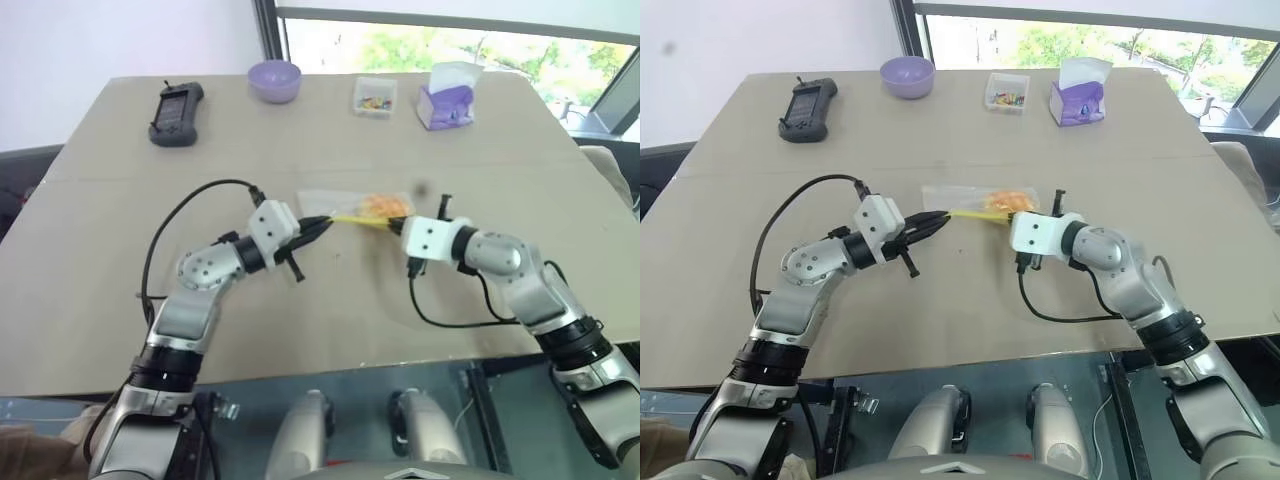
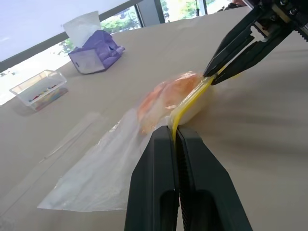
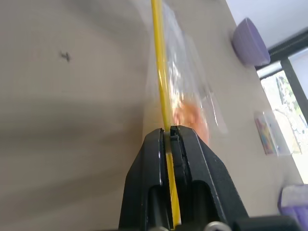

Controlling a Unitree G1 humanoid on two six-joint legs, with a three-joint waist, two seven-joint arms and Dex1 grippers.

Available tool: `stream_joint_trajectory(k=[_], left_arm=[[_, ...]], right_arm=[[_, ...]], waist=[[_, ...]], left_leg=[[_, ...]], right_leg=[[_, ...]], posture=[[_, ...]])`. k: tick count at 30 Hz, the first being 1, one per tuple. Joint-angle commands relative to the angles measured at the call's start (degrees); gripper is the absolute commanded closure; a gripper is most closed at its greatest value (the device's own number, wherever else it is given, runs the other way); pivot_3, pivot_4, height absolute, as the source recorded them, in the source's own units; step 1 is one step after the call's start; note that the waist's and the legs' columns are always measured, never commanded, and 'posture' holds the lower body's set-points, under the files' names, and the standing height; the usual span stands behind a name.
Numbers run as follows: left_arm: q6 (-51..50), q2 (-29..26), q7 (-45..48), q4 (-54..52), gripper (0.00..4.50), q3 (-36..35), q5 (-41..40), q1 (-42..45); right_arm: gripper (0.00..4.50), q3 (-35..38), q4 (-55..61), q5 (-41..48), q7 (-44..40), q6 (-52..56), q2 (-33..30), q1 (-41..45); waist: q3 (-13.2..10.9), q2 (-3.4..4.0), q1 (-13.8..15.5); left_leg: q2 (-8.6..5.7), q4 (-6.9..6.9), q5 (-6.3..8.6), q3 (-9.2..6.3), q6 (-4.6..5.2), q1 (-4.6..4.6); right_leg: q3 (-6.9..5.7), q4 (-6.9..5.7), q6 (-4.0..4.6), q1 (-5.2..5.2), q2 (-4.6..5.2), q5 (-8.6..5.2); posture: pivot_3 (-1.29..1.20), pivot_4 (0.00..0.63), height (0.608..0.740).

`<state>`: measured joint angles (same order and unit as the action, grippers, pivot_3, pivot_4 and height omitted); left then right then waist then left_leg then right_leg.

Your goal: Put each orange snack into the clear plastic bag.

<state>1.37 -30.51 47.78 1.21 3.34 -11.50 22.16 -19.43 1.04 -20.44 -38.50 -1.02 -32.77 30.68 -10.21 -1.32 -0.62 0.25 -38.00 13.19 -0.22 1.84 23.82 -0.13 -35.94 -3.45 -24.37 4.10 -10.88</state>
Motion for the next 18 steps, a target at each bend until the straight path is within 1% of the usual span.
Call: stream_joint_trajectory(k=[1, 9, 13, 16, 18], left_arm=[[0.53, -1.38, -0.34, -0.54, 4.50, -4.13, -1.90, 0.25], [-0.02, -1.42, -0.38, -0.67, 4.50, -4.07, -2.30, 0.57], [-1.31, -1.44, -0.22, -1.26, 4.50, -4.60, -3.57, 1.59], [-7.16, -1.75, 1.08, -2.55, 4.50, -6.55, -9.30, 3.77], [-11.48, -2.40, 2.34, -3.41, 4.50, -7.51, -12.90, 5.17]], right_arm=[[4.45, 4.53, -1.30, -0.55, 1.31, 2.18, -3.06, -0.98], [4.45, 6.28, -1.93, 0.07, 2.07, 1.56, -5.90, -2.17], [4.45, 7.91, 0.00, 3.53, -0.29, 1.28, -7.08, -1.20], [4.45, 11.23, 2.95, 10.51, -5.84, 3.58, -8.71, 2.32], [4.45, 12.58, 3.57, 13.04, -8.27, 5.16, -9.97, 5.18]], waist=[[0.00, 0.00, 0.00], [0.00, 0.00, 0.00], [-0.01, 0.00, 0.00], [-0.06, 0.03, 0.05], [-0.06, 0.03, 0.01]], left_leg=[[0.00, 0.00, 0.00, 0.01, 0.00, 0.00], [0.00, 0.00, 0.00, 0.01, 0.00, 0.00], [0.00, 0.00, 0.00, 0.01, 0.00, 0.00], [0.00, -0.01, 0.00, 0.01, 0.00, 0.04], [0.02, -0.03, 0.00, -0.01, 0.00, 0.03]], right_leg=[[0.00, 0.00, 0.00, 0.00, 0.00, 0.00], [0.01, 0.01, 0.00, 0.00, 0.00, 0.00], [0.01, 0.01, 0.00, 0.00, 0.00, 0.00], [0.01, 0.01, -0.01, 0.00, 0.01, 0.00], [0.01, 0.02, -0.01, 0.00, 0.01, 0.00]], posture=[[0.00, 0.150, 0.740], [0.00, 0.150, 0.740], [0.00, 0.150, 0.740], [0.00, 0.150, 0.740], [0.00, 0.150, 0.740]])
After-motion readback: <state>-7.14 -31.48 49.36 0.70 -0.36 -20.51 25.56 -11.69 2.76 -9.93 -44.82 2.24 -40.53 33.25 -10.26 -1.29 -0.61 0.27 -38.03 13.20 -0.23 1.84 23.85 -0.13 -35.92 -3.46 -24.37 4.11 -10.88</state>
